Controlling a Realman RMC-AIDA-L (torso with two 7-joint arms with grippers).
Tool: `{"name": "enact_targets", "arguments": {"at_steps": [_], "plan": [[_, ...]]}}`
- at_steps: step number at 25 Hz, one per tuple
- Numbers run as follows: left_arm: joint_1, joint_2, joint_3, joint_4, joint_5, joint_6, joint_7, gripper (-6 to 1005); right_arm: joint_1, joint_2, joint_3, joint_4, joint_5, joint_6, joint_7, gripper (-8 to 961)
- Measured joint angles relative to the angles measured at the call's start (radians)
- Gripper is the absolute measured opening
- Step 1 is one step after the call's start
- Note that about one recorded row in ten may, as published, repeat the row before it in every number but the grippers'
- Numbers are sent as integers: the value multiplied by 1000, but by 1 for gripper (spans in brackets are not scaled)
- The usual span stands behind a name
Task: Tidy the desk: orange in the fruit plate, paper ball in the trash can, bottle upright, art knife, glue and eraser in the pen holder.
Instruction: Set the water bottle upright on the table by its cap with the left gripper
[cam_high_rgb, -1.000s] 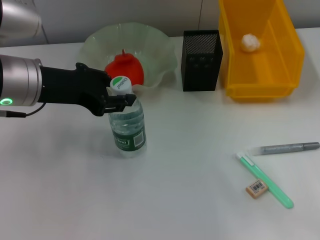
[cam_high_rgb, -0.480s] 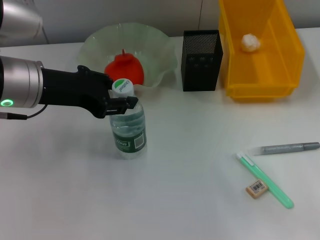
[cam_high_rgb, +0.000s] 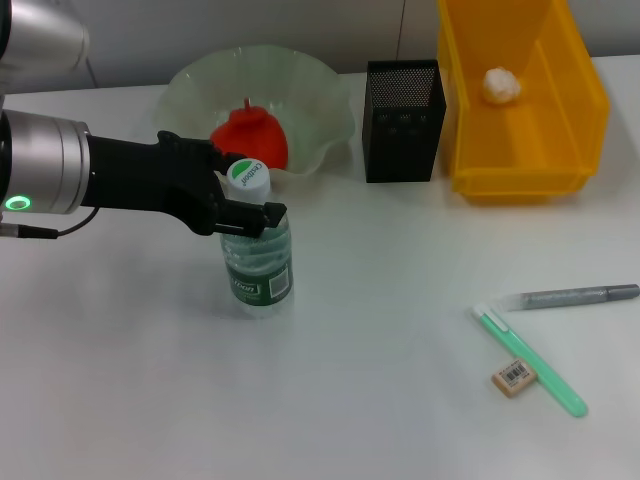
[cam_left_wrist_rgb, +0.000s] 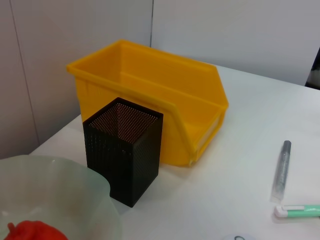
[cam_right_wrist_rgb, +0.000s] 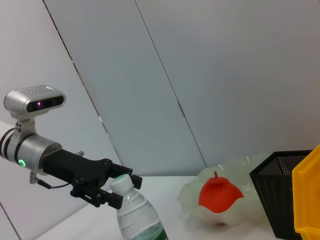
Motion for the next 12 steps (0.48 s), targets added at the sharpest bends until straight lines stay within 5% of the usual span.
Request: {"name": "enact_targets", "arguments": {"at_steps": [6, 12], "plan": [[-5, 1, -2, -5, -6, -2, -18, 828, 2, 0, 0, 0, 0, 0, 0, 329], [-2, 2, -4, -42, -19, 2, -25, 838, 4, 0, 0, 0, 0, 2, 1, 323]]}}
